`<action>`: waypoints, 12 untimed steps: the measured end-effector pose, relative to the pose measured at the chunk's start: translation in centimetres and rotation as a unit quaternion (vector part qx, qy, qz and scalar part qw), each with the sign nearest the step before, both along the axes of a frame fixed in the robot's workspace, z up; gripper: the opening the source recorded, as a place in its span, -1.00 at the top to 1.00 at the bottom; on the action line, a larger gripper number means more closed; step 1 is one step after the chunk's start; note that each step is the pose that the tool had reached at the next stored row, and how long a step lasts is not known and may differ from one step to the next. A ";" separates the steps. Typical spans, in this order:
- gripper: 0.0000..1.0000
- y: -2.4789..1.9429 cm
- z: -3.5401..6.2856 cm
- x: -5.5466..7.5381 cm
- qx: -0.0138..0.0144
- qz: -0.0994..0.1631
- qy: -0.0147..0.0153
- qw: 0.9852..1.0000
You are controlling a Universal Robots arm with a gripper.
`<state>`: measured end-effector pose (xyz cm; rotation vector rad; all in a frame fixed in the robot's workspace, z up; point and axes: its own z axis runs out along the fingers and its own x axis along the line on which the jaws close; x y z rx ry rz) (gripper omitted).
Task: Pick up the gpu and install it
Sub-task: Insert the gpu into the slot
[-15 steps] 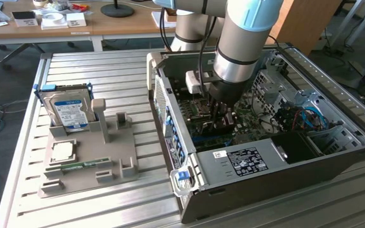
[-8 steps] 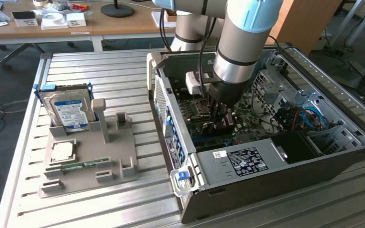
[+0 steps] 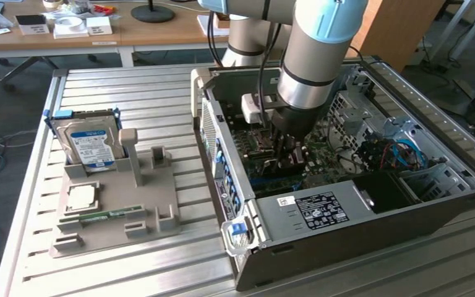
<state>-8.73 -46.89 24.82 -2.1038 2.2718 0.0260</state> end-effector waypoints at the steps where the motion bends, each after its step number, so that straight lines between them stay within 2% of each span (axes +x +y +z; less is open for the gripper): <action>1: 0.47 0.00 0.05 0.0 0.000 0.000 0.000 1.000; 12: 0.47 0.00 0.14 -0.1 0.000 0.003 0.000 1.000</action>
